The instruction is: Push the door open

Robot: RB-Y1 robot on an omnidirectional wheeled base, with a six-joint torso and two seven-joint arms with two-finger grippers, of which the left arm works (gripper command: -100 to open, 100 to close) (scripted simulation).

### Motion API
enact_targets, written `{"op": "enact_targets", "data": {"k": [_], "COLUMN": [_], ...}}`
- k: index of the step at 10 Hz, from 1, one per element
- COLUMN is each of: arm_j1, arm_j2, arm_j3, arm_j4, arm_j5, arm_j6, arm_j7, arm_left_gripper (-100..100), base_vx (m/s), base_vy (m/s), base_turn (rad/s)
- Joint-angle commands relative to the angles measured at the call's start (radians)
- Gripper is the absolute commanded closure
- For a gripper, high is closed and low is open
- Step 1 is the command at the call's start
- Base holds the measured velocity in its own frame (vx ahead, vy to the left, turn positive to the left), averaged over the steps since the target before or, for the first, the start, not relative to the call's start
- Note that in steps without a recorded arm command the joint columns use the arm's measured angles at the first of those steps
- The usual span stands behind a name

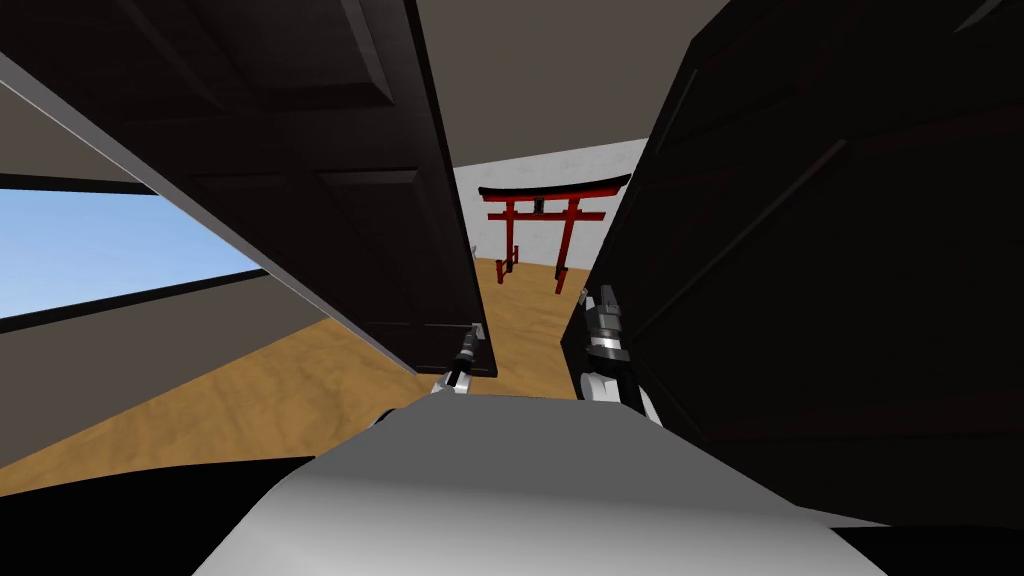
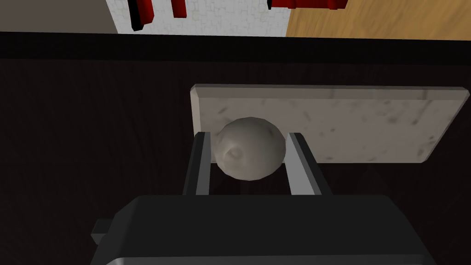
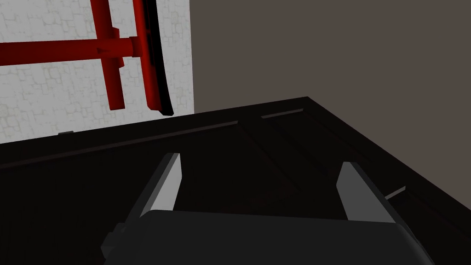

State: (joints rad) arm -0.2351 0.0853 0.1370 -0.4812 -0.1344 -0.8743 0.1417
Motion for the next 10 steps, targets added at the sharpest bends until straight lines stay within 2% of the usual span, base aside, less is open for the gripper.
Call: {"op": "enact_targets", "data": {"k": [1, 2, 3, 5, 6, 8, 10], "arm_j1": [0.0, 0.0, 0.001, 0.001, 0.0, 0.0, -0.001], "arm_j2": [0.0, 0.0, 0.003, 0.003, 0.007, 0.009, 0.012], "arm_j3": [0.001, 0.001, 0.019, 0.019, 0.043, 0.056, 0.09], "arm_j4": [-0.001, -0.001, 0.001, 0.001, 0.001, 0.001, 0.0], "arm_j5": [0.001, 0.001, 0.002, 0.002, 0.005, 0.007, 0.011], "arm_j6": [-0.002, -0.002, 0.002, 0.002, 0.004, 0.005, 0.007], "arm_j7": [0.001, 0.001, -0.005, -0.005, -0.012, -0.016, -0.026], "arm_left_gripper": [100, 100, 100, 100, 100, 100, 100], "base_vx": [-0.005, 0.0, 0.08, 0.102, 0.139, 0.171, 0.158], "base_vy": [-0.001, 0.0, -0.024, -0.026, -0.034, -0.04, -0.041], "base_turn": [0.003, 0.0, 0.01, 0.01, 0.004, 0.021, 0.02]}}
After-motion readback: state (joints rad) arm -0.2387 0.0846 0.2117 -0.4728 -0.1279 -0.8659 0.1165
